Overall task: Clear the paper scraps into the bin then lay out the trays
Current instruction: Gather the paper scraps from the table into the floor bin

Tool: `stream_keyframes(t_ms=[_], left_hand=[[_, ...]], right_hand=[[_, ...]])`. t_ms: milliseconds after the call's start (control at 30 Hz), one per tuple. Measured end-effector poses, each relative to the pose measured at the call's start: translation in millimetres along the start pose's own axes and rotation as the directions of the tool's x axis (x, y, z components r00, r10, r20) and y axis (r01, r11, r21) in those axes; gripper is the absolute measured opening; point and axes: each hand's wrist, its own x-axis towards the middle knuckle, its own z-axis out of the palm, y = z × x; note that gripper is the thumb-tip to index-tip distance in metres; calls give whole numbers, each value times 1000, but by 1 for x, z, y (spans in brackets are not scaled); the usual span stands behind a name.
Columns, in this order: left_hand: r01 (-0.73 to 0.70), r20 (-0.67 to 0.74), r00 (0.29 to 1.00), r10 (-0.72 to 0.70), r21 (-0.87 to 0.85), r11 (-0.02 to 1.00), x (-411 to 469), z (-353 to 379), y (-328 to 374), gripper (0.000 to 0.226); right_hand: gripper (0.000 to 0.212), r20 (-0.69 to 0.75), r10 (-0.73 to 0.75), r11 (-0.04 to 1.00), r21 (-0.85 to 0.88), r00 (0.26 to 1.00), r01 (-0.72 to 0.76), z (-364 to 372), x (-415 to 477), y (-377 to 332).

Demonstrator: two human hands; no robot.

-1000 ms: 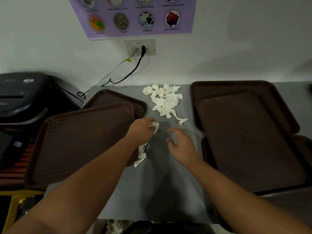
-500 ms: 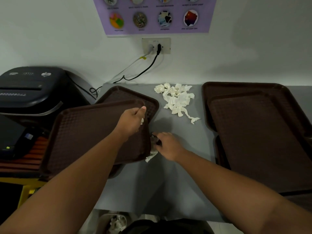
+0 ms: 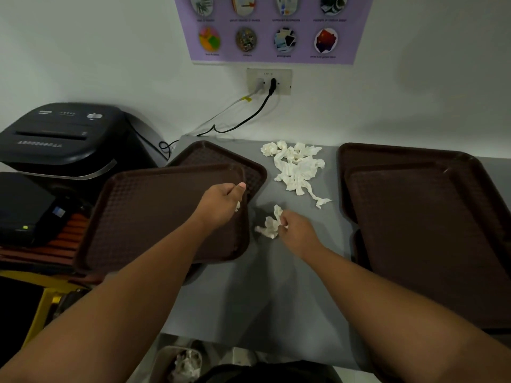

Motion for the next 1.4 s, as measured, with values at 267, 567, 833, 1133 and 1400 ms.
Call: stream_keyframes(t_ms=[267,567,833,1133,1400], left_hand=[[62,30,998,-61,-41,997,-13,37,14,57],[106,-22,994,-106,-38,994,-35,51,29,54],[154,-227,957,-183,-140,978,-70,36,37,41],[321,-532,754,-386,-214,923,-163,8,-12,50],[504,-624,503,-598,-350,789,-283,-13,-75,57]], right_hand=[[36,199,-25,979,202,980,-16,-42,-13,-3],[11,215,-58,989,142,975,27,-62,-15,-2],[17,178,-209,945,290,962,152,-73,-17,-45],[19,436,-339,846,529,834,67,-20,-53,-102],[2,734,-405,907,399,545,136,68,-122,-140]])
